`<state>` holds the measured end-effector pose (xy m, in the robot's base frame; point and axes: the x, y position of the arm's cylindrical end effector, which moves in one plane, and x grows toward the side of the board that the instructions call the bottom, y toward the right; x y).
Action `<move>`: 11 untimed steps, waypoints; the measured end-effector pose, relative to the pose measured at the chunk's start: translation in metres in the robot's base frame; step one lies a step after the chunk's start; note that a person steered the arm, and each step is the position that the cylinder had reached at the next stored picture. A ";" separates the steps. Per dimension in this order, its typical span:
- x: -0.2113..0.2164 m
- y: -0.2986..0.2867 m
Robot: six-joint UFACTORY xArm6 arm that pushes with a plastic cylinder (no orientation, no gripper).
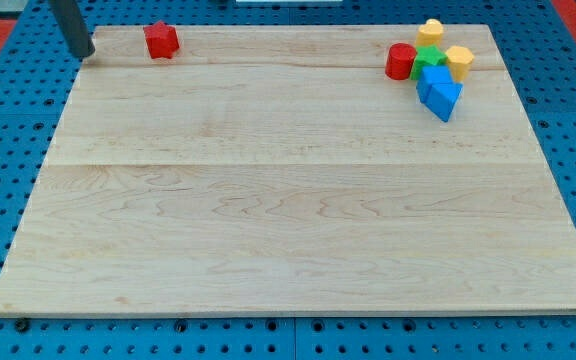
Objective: Put the red star into the red circle
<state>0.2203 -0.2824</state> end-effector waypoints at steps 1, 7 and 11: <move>-0.024 0.088; 0.064 0.331; 0.071 0.383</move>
<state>0.2910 0.1003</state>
